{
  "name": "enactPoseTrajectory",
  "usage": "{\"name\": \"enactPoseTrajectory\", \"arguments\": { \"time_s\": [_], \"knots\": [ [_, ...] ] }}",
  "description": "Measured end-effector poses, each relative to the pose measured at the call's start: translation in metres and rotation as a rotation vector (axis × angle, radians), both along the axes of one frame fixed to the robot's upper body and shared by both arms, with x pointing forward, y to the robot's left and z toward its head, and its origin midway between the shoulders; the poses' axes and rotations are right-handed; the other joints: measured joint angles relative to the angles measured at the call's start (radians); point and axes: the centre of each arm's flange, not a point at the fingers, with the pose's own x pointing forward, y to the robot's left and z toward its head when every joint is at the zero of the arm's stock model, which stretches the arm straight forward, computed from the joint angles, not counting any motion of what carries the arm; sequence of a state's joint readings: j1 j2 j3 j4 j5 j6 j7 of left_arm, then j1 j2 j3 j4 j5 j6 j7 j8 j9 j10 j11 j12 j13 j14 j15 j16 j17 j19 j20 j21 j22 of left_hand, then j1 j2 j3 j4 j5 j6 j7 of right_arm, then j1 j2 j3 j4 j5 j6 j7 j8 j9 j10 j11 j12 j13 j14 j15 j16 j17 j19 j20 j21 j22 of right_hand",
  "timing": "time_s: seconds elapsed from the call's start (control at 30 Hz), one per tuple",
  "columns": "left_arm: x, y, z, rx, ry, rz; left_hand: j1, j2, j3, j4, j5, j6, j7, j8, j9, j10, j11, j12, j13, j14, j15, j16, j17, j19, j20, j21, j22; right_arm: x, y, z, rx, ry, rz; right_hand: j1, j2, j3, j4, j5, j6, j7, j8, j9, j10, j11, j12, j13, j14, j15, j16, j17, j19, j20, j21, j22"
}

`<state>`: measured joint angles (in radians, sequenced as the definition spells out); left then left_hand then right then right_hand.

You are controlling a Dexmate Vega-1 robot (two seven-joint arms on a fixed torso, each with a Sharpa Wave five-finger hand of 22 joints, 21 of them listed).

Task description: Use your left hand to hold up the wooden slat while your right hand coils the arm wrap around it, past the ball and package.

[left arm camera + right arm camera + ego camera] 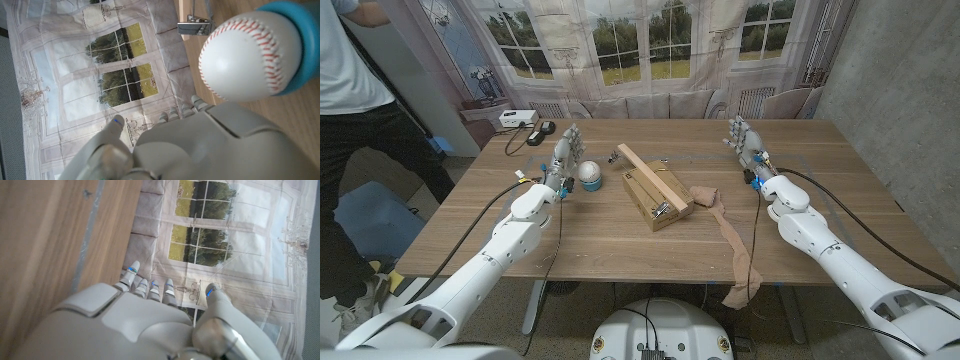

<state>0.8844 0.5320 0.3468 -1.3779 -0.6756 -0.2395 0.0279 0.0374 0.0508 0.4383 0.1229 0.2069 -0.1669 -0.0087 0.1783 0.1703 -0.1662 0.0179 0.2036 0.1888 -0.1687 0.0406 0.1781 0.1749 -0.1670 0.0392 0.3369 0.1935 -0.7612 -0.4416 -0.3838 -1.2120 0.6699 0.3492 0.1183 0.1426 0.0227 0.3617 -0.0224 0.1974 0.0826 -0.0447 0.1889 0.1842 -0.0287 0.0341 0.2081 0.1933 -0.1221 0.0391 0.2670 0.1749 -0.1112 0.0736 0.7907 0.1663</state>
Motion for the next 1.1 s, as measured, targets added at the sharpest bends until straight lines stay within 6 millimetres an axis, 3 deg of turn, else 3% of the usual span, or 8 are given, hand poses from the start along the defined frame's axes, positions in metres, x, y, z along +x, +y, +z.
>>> {"name": "enactPoseTrajectory", "arguments": {
  "time_s": [0.2, 0.33, 0.47, 0.67, 0.73, 1.07, 1.1],
  "knots": [
    [-0.008, -0.003, 0.005, -0.005, 0.001, 0.037, 0.000, 0.000, 0.000, 0.000, 0.002, -0.006, -0.011, 0.010, 0.000, -0.005, 0.005, 0.009, 0.000, -0.004, 0.003, 0.008, 0.000, -0.005, 0.005, 0.006, 0.000, 0.017, 0.002, 0.044, -0.015, -0.071, 0.053, 0.004, -0.004, 0.000, 0.000, 0.000, 0.004, -0.004, 0.000, 0.000, 0.000, 0.000, 0.000, 0.000, 0.004, 0.004, 0.000, 0.000, 0.000, 0.000, 0.002, 0.000],
    [-0.013, -0.007, 0.012, 0.003, -0.011, 0.073, 0.010, -0.010, -0.008, -0.021, 0.002, -0.005, -0.042, 0.021, 0.000, -0.003, 0.018, 0.023, 0.000, -0.003, 0.004, 0.019, -0.003, -0.005, 0.020, 0.008, -0.003, 0.026, -0.003, 0.053, -0.038, -0.088, 0.074, 0.004, -0.004, 0.000, 0.000, 0.000, 0.004, -0.004, 0.000, 0.000, 0.004, 0.004, 0.000, -0.003, 0.004, 0.004, 0.000, 0.000, 0.000, 0.000, 0.002, 0.000],
    [-0.016, -0.011, 0.019, 0.030, -0.019, 0.122, 0.026, -0.026, -0.010, -0.041, 0.002, -0.005, -0.056, 0.022, 0.003, -0.003, 0.018, 0.031, 0.000, -0.003, 0.004, 0.026, -0.003, -0.005, 0.031, 0.015, -0.003, 0.039, -0.017, 0.045, -0.038, -0.060, 0.062, 0.008, -0.008, 0.000, -0.006, 0.000, 0.004, -0.004, 0.000, 0.000, 0.006, 0.006, 0.000, -0.003, 0.009, 0.009, 0.000, 0.000, 0.003, 0.002, -0.001, 0.000],
    [-0.017, -0.011, 0.026, 0.079, -0.015, 0.200, 0.052, -0.030, -0.007, -0.063, 0.002, -0.005, -0.056, 0.026, 0.005, -0.008, 0.012, 0.038, 0.000, -0.006, 0.012, 0.031, -0.003, -0.005, 0.031, 0.015, -0.003, 0.052, -0.034, 0.023, -0.017, 0.006, 0.030, 0.009, -0.008, 0.000, -0.008, 0.000, 0.003, -0.004, 0.000, 0.000, 0.009, 0.009, 0.000, -0.003, 0.009, 0.009, 0.000, 0.000, 0.004, 0.004, -0.007, 0.000],
    [-0.023, -0.013, 0.038, 0.112, -0.036, 0.227, 0.061, -0.032, -0.007, -0.074, -0.004, -0.009, -0.060, 0.029, 0.005, -0.005, 0.009, 0.038, 0.000, -0.006, 0.012, 0.034, -0.003, -0.005, 0.031, 0.015, -0.003, 0.053, -0.038, 0.018, -0.020, 0.007, 0.026, 0.019, -0.005, -0.001, -0.015, 0.000, 0.003, -0.004, 0.000, 0.000, 0.013, 0.013, 0.000, -0.003, 0.015, 0.015, 0.000, 0.000, 0.009, 0.009, -0.007, 0.000],
    [-0.028, -0.004, 0.046, 0.211, -0.019, 0.377, 0.138, -0.041, 0.010, -0.146, -0.015, 0.023, -0.064, 0.037, 0.005, 0.005, -0.036, 0.044, 0.000, 0.031, 0.001, 0.034, -0.003, 0.040, 0.032, 0.022, -0.008, 0.059, -0.043, 0.010, -0.025, 0.026, -0.010, 0.061, -0.021, 0.006, -0.055, 0.000, 0.029, -0.004, 0.008, 0.000, 0.053, 0.020, 0.008, -0.003, 0.061, 0.046, 0.000, 0.000, 0.043, 0.025, -0.022, 0.000],
    [-0.037, -0.005, 0.058, 0.239, -0.045, 0.388, 0.148, -0.044, 0.012, -0.154, -0.015, 0.029, -0.063, 0.037, 0.005, 0.011, -0.042, 0.044, 0.000, 0.039, -0.002, 0.034, -0.002, 0.044, 0.036, 0.022, -0.008, 0.057, -0.043, 0.013, -0.035, 0.008, -0.021, 0.064, -0.024, 0.006, -0.060, 0.000, 0.029, -0.004, 0.008, 0.000, 0.055, 0.021, 0.008, -0.003, 0.066, 0.050, 0.000, 0.003, 0.049, 0.027, -0.022, 0.000]
  ]
}}
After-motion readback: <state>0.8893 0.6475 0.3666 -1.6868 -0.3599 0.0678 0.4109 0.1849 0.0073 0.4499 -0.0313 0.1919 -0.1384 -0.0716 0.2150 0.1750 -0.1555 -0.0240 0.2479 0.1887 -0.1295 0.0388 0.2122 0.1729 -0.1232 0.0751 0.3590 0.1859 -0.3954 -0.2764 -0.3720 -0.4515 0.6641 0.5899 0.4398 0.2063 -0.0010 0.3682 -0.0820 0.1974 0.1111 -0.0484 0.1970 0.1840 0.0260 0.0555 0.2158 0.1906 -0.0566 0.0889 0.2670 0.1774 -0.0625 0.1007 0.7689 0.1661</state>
